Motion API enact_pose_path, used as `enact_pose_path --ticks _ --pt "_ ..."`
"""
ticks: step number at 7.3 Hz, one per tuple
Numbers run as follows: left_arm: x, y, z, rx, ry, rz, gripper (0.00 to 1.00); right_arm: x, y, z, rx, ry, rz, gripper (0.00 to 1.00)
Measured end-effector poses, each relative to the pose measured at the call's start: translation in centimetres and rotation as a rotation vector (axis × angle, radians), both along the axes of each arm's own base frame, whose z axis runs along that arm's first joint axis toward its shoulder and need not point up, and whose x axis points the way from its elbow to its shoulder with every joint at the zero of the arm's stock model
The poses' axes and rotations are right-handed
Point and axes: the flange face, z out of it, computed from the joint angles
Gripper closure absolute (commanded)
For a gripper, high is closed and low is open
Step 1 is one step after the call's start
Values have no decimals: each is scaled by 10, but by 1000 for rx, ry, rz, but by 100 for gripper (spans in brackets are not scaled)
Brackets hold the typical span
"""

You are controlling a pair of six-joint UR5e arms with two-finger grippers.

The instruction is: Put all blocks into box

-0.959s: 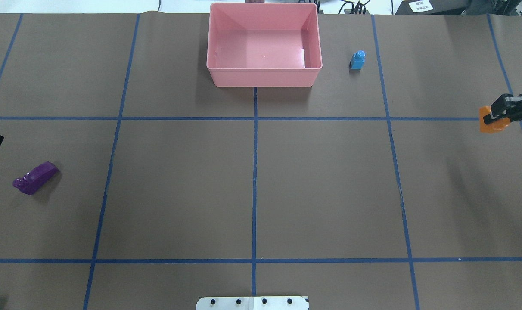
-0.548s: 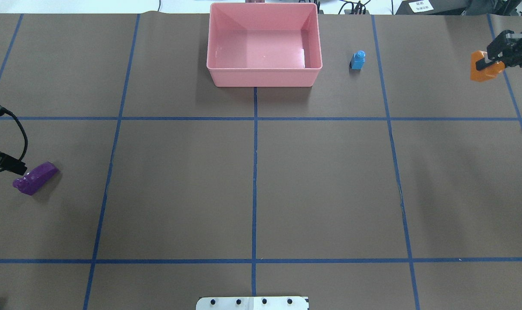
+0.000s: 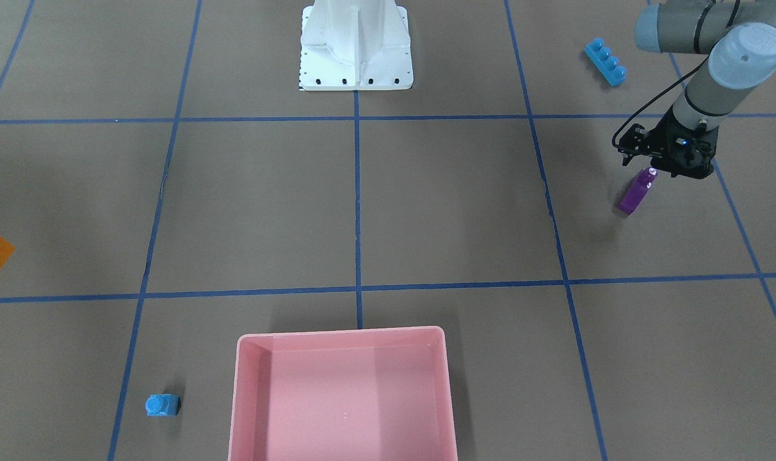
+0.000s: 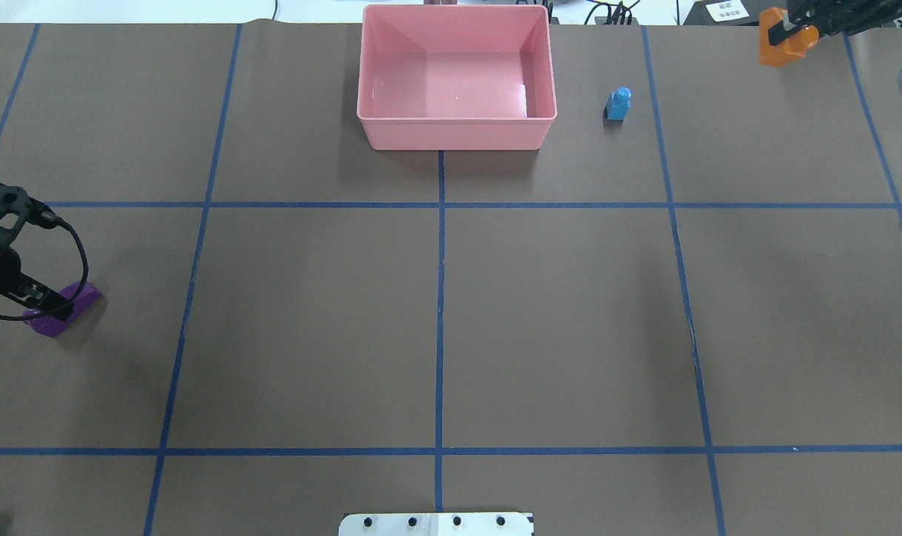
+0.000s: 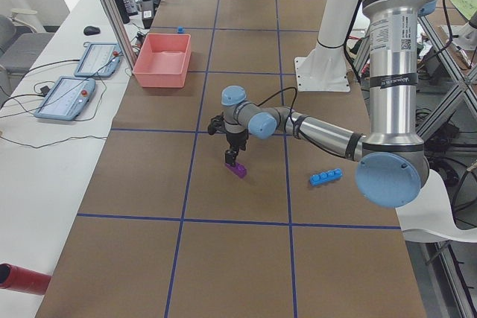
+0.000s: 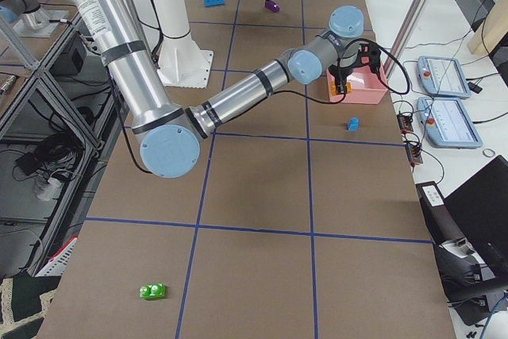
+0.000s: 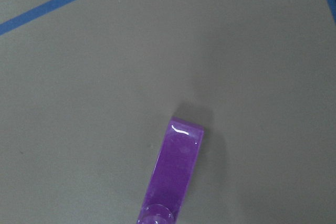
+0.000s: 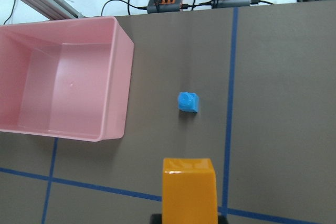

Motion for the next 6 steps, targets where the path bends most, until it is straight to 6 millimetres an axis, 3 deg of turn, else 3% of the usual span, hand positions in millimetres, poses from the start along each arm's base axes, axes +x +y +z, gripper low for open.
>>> enact_pose_path --ticks 1,2,3,5,6 --pt "7 -6 8 2 -7 15 4 -23 -12 -26 28 5 -9 100" --pt "11 -8 17 5 -11 28 23 -47 -20 -50 53 15 -13 100" --pt "15 -10 28 11 -7 36 34 -69 -28 -74 73 22 -14 100" --pt "24 -7 39 17 1 52 35 -104 -43 -112 84 21 -19 100" --pt "29 -4 40 15 1 61 62 -119 -49 -126 91 22 -25 100"
